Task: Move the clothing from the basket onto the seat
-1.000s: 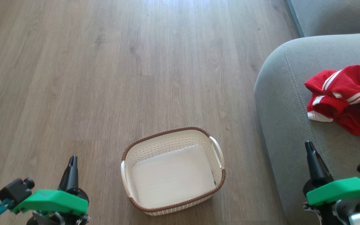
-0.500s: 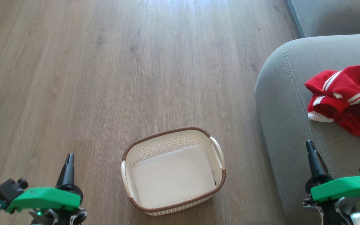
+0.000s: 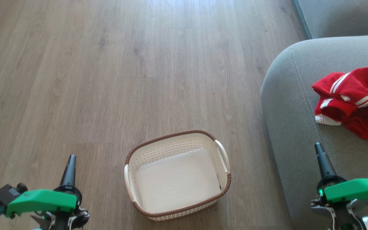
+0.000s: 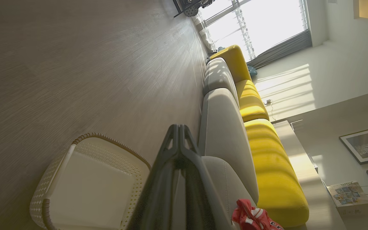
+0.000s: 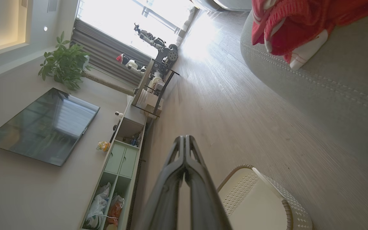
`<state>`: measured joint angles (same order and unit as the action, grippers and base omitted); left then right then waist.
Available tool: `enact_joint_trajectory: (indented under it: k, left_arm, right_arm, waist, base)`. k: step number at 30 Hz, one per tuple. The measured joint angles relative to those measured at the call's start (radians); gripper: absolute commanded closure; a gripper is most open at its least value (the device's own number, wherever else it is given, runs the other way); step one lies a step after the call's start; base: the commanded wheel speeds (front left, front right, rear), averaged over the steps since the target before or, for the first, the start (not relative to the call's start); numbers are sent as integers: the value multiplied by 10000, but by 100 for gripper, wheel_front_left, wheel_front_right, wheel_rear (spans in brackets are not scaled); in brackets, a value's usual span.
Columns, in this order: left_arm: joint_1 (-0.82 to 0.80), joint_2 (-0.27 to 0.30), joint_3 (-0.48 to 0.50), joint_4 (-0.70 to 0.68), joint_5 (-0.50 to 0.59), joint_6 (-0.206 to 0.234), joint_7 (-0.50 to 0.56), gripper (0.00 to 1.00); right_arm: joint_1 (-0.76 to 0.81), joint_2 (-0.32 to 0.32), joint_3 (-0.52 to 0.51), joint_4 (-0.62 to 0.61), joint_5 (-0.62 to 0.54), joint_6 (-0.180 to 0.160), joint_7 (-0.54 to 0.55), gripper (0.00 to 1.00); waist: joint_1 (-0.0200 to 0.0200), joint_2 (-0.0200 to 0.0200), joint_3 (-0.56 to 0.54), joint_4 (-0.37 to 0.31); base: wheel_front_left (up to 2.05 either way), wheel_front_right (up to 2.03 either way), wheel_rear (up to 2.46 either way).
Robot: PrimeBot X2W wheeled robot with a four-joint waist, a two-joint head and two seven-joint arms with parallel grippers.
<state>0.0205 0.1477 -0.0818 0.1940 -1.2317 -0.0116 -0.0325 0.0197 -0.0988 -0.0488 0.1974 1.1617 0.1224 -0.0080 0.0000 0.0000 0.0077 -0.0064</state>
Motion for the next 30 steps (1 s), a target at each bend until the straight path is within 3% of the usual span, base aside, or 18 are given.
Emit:
enact_joint_trajectory:
  k: [30]
  left_arm:
    - [-417, -585, 945, 489, -2525, -711, 840, 100]
  right_arm:
    - [-523, 226, -399, 499, 2989, 0, 627, 100]
  waist:
    - [0, 0, -30, 42]
  base:
    - [0, 0, 0]
